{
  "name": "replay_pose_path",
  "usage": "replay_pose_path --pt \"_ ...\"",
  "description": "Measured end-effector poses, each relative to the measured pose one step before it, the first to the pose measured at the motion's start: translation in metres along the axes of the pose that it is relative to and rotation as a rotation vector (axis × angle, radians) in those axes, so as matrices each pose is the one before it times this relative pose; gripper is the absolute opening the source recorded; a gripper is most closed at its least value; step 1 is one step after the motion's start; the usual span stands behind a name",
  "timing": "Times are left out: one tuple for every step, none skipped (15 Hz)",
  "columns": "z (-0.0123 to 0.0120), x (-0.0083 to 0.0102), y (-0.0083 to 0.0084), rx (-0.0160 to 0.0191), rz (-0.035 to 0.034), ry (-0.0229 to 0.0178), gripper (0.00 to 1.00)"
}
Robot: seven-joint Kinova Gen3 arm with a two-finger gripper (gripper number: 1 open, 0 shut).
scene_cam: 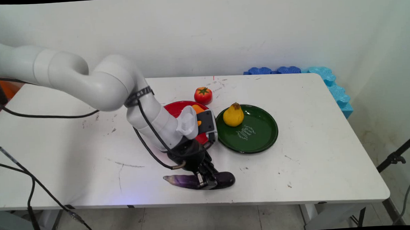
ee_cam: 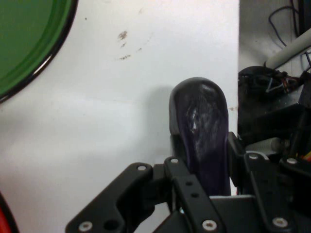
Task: Place the picked object on the table
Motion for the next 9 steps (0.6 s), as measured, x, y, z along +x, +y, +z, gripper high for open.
replay_pose_path --pt "0.00468 -0.00095 -0.00083 0.00237 0.00031 0.00364 0.0" --pt "0.00391 -0.00072 -0.00054 0.00241 0.0002 0.00444 0.0" --pt "0.00295 -0.0004 -0.00027 0.00167 -0.00002 0.00379 0.0" --pt "0.00169 -0.00004 0.00006 0.00067 0.00068 0.0026 0.0" --pt "0.00221 -0.00019 0.00029 0.00061 0.00056 0.00402 0.0" --pt "0.00196 -0.00039 0.0008 -0.00016 -0.00026 0.0047 0.0" --pt "0.00119 -0.0002 0.00089 -0.0002 0.00054 0.00402 1.0" --pt "0.00058 -0.00014 0.00075 -0.00051 0.00071 0.00245 1.0" --pt "0.00065 -0.00015 0.00102 -0.00079 0.00027 0.00344 1.0"
